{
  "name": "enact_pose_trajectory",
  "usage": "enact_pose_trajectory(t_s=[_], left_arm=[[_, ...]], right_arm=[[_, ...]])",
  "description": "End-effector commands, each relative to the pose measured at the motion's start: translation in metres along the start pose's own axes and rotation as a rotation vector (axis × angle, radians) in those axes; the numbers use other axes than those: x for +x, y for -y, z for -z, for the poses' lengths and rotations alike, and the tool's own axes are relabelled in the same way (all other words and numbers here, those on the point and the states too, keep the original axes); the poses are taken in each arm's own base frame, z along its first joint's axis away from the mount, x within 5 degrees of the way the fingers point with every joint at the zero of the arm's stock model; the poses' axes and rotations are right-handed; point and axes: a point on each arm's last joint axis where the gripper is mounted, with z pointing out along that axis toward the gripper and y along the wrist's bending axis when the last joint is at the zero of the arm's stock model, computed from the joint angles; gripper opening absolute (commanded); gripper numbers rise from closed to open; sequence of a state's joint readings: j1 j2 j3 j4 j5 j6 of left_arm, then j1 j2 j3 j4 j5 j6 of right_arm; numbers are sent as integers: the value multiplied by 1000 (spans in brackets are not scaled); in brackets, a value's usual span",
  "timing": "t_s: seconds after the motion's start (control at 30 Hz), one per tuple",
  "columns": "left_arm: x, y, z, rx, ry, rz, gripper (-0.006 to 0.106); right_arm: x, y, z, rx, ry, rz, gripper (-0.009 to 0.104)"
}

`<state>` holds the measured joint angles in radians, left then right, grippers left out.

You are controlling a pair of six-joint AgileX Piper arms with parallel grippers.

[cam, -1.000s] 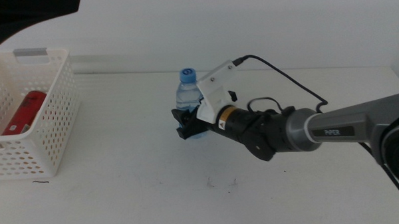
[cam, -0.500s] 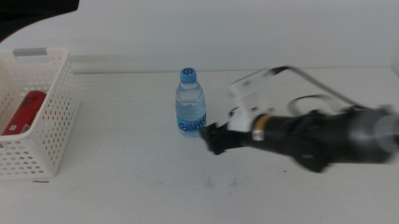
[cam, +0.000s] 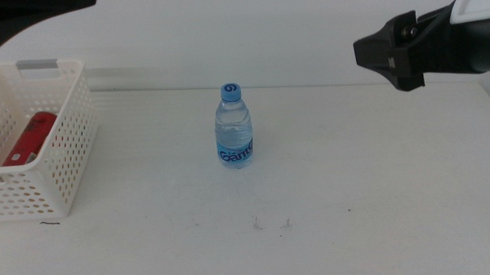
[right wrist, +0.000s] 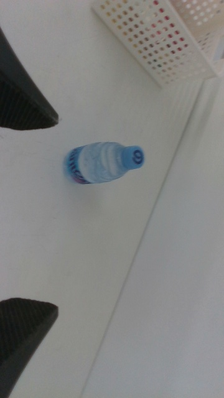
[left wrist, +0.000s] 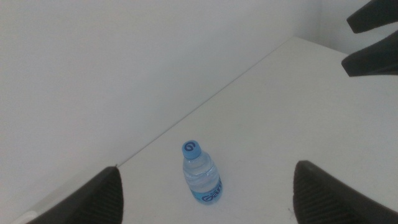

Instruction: Use arms to grab the bottles and put them into the dustbin to the left of the table.

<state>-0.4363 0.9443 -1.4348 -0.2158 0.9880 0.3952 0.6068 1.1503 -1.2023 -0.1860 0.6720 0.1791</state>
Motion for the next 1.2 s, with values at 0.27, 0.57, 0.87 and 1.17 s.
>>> enact_pose_trajectory(t_s=[0.27,0.57,0.87,1.17], left_arm=[[-4,-6,2,-80,31,-194,94],[-11,-27,7,-329,41,-474,94],[-8,-24,-4,-271,69,-339,94],[109,18,-121,-111,303,86,94]], right_arm=[[1,1,-1,11,-14,26,82],[1,1,-1,11,-14,26,82],[1,1,-1,11,-14,26,82],[2,1,-1,11,-16,26,82]])
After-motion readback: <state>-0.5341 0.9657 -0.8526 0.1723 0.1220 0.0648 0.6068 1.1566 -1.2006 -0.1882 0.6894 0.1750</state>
